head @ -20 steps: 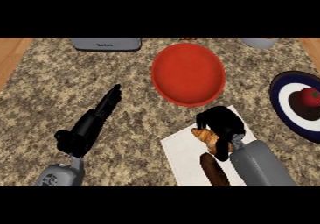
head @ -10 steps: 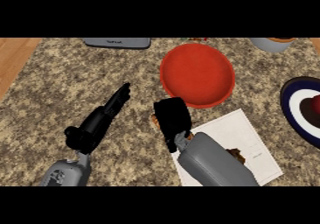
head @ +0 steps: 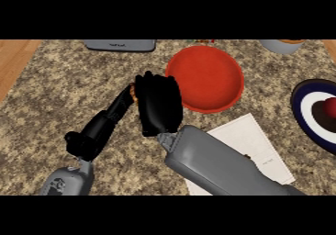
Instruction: Pick the croissant from the placemat and place it in the bowl
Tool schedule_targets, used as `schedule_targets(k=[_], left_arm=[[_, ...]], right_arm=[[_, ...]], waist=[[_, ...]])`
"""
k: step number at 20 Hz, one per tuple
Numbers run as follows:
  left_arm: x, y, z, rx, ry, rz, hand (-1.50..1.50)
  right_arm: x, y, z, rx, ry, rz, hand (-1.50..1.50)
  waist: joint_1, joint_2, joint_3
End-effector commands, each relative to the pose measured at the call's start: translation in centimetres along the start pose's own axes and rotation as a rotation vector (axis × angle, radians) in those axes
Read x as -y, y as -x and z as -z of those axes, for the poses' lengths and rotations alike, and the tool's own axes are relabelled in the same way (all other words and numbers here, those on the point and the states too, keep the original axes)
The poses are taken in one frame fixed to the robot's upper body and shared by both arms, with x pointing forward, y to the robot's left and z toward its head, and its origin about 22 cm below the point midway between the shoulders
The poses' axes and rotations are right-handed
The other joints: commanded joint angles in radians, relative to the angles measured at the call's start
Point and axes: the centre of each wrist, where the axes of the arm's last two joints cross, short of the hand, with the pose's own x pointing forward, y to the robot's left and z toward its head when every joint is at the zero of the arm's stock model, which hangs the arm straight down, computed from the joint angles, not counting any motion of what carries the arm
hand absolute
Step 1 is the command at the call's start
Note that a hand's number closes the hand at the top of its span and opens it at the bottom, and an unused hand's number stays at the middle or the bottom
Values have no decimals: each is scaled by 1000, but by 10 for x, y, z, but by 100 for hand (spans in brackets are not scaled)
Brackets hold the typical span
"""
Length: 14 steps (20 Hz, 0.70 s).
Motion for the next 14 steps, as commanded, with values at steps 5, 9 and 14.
schedule_targets(k=[5,9,14], left_arm=[[-7,-1,-3,-18,-54,-15,0],[-26,4,-12,-13,-37,-13,0],[-22,9,-5,-12,-65,1,0]], right_arm=[[28,-2,35,-82,133,173,150],[13,18,68,-123,140,78,150],[8,46,82,-151,266,-68,150]], waist=[[-40,-1,0],[-34,2,0],[-43,1,-1]])
